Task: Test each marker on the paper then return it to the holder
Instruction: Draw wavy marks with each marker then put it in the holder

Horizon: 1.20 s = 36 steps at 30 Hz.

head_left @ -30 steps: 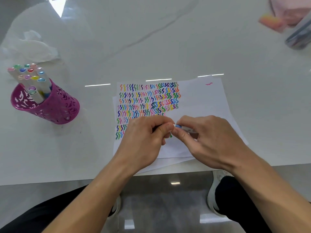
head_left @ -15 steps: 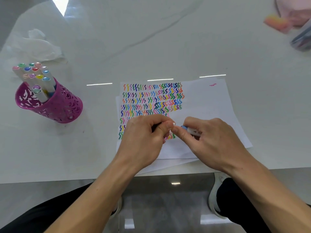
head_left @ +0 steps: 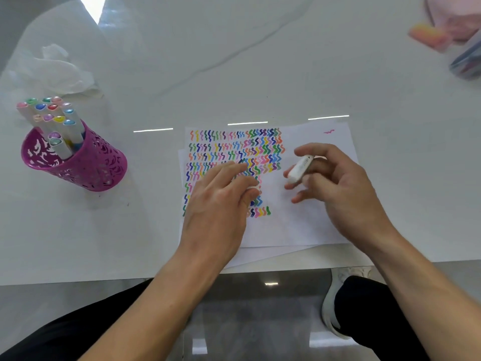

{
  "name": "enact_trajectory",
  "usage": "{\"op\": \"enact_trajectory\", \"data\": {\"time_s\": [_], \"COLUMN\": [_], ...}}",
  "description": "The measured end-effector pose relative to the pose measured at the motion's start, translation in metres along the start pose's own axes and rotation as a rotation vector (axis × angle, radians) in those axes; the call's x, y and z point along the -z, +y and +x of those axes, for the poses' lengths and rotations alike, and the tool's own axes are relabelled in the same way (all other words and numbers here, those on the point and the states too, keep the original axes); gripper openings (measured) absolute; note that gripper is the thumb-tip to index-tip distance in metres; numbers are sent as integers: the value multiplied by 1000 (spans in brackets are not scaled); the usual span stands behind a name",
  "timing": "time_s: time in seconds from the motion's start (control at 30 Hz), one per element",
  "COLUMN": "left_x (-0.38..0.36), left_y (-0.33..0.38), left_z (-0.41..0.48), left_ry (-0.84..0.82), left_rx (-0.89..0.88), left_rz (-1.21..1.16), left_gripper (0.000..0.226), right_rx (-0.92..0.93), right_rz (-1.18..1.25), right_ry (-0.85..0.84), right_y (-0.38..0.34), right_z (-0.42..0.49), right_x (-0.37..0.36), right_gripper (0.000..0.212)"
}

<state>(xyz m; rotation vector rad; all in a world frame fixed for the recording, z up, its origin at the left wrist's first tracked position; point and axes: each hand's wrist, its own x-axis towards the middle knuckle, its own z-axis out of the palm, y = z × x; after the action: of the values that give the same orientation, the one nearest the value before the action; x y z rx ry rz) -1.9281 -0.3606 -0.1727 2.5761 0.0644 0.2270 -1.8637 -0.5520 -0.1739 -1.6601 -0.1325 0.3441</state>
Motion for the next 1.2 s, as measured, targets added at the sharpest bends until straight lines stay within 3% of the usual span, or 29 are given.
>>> {"op": "enact_trajectory", "data": {"time_s": [0.13, 0.27, 0.47, 0.77, 1.2], "left_x": [-4, -7, -7, -5, -5], "left_y": [-3, -5, -6, -6, -7], "left_z": [-4, -6, -6, -5, -5], "left_ry": [-9, 0, 6, -1, -3], "left_rx": [-8, -35, -7, -1, -3], "left_rz": [32, 81, 99, 86, 84], "left_gripper": [11, 8, 8, 10, 13], "right_rx": [63, 65, 117, 110, 83], "right_rz": [-119, -110, -143, -130, -139], "right_ry": [47, 133, 191, 293, 315], "right_y": [4, 6, 10, 17, 22], "right_z": [-1, -1, 0, 6, 9], "right_x": [-6, -9, -14, -18, -17], "right_gripper": [15, 29, 15, 13, 8]}}
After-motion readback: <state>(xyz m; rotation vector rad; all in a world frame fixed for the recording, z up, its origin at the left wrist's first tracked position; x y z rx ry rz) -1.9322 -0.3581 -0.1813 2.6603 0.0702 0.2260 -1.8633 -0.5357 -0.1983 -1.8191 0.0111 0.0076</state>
